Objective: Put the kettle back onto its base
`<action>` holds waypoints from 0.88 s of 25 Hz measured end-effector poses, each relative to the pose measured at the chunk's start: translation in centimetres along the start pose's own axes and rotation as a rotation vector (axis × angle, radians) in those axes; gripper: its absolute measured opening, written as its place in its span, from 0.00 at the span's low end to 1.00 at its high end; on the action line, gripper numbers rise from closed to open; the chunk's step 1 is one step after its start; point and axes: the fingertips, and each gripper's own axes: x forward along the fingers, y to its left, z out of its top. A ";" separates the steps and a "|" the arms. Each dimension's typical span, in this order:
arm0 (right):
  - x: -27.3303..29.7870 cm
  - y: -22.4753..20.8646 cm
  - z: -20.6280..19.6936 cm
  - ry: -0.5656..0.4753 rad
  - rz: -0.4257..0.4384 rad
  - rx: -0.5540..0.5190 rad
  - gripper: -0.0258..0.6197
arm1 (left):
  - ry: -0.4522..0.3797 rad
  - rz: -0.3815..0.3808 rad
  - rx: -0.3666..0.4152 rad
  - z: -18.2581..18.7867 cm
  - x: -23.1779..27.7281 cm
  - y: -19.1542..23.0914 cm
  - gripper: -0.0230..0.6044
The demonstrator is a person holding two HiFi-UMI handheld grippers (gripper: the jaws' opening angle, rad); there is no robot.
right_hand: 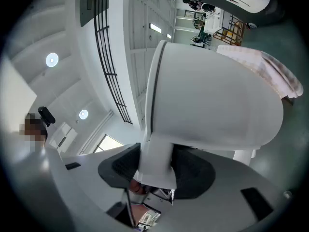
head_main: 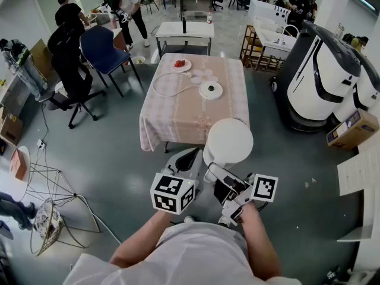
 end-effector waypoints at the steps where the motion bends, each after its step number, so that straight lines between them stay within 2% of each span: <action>1: 0.1 0.0 0.0 0.001 0.000 0.001 0.33 | 0.000 0.001 -0.001 0.0 0.0 0.2 0.05; 12: 1.1 0.3 -0.3 -0.016 -0.009 0.010 0.33 | 0.005 -0.019 -0.011 -0.3 0.0 1.4 0.05; 18: 1.4 0.6 -0.7 -0.035 -0.024 0.020 0.34 | 0.000 -0.070 -0.019 -0.7 0.0 1.9 0.04; 22: 0.8 0.5 -0.4 -0.029 -0.038 0.016 0.34 | 0.002 -0.098 0.017 -0.8 0.7 1.4 0.04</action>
